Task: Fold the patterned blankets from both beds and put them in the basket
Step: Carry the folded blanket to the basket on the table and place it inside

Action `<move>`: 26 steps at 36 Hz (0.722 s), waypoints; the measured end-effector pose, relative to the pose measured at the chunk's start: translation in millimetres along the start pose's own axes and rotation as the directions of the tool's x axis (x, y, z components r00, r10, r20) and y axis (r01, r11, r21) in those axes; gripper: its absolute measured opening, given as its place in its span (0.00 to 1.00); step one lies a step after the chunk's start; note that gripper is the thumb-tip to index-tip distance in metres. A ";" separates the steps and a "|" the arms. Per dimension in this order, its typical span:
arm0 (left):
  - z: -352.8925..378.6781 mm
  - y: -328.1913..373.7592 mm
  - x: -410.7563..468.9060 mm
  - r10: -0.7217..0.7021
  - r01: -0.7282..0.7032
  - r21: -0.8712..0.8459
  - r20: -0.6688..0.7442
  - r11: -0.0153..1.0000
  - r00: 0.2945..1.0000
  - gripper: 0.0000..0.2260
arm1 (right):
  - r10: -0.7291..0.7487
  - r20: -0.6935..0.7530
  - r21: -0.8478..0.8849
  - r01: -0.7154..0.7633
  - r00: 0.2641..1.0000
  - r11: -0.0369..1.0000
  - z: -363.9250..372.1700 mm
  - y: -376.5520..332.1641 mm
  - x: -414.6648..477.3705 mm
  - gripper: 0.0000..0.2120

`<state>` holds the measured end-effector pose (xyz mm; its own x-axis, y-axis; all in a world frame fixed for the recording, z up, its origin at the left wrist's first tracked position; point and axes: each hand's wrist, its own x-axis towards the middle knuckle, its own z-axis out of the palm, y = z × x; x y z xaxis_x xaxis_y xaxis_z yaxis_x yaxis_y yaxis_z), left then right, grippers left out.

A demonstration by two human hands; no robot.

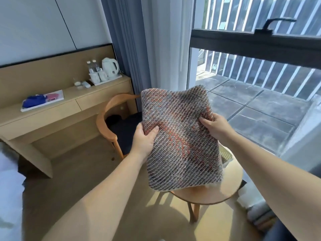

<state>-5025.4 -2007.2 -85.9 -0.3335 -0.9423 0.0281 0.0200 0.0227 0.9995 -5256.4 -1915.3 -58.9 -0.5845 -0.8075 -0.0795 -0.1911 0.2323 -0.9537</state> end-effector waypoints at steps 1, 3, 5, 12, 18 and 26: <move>-1.0 0.5 14.0 -0.008 0.008 0.000 0.004 1.000 1.000 0.18 | 0.009 -0.002 -0.002 -0.009 1.000 1.000 4.9 -1.2 14.2 0.10; -3.7 1.4 41.3 -0.021 0.021 0.008 0.016 1.000 1.000 0.19 | 0.020 -0.015 -0.005 -0.021 1.000 1.000 13.1 -5.1 38.0 0.11; -4.5 1.2 68.0 -0.027 0.027 0.023 0.027 0.999 0.999 0.21 | 0.045 -0.013 0.008 -0.045 0.999 0.999 18.8 -8.8 58.5 0.12; 6.5 -10.5 126.8 -0.046 0.045 0.046 0.025 0.998 0.999 0.19 | 0.063 0.007 -0.031 -0.063 0.998 0.998 29.4 -11.3 126.8 0.05; 18.5 -30.8 157.0 -0.107 0.109 0.061 -0.047 0.992 0.993 0.19 | 0.088 0.101 -0.060 -0.083 0.991 0.995 36.5 1.0 179.6 0.06; 47.8 -55.4 180.2 -0.169 0.198 0.097 -0.246 0.975 0.954 0.19 | 0.168 0.278 -0.062 -0.157 0.946 0.986 39.6 36.1 256.8 0.07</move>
<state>-5131.6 -2162.3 -135.6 -0.0898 -0.9854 -0.1449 -0.1377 -0.1319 0.9817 -5382.2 -2135.7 -125.2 -0.3661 -0.8752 -0.3163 -0.1456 0.3896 -0.9094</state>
